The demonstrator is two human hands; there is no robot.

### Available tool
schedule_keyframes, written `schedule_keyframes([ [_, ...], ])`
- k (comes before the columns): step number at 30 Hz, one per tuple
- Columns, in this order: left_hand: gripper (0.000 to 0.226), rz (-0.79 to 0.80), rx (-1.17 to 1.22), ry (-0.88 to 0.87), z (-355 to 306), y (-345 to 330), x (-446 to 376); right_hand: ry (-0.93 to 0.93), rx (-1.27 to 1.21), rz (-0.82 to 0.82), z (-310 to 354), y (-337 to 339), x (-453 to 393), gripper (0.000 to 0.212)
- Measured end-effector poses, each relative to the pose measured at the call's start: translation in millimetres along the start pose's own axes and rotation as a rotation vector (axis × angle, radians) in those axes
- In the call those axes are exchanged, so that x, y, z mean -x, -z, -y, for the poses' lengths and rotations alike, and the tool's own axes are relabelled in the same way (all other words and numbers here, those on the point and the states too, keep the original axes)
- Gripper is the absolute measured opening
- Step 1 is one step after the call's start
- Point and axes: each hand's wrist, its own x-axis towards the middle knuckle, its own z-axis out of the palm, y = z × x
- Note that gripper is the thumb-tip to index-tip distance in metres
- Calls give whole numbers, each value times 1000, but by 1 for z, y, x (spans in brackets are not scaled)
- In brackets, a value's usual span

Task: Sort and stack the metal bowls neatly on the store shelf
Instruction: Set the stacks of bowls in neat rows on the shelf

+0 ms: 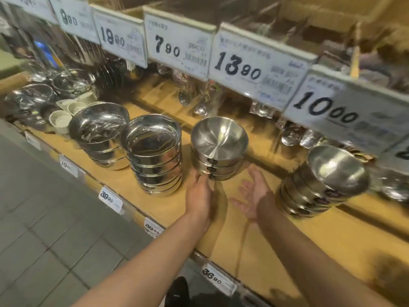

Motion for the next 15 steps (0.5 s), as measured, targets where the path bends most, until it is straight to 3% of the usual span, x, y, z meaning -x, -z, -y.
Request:
schedule_keyframes([
  [3, 35, 52, -123, 112, 14, 14, 34, -1, 17, 87, -32, 48, 38, 23],
  [6, 27, 96, -237, 187, 27, 23, 70, -27, -50, 153, -58, 98, 76, 26],
  [11, 20, 161, -269, 266, 22, 9, 95, -17, 7, -89, -34, 142, 103, 32],
  [15, 22, 288, -323, 279, 5, -27, 87, 30, -128, -205, 2, 155, 94, 27],
])
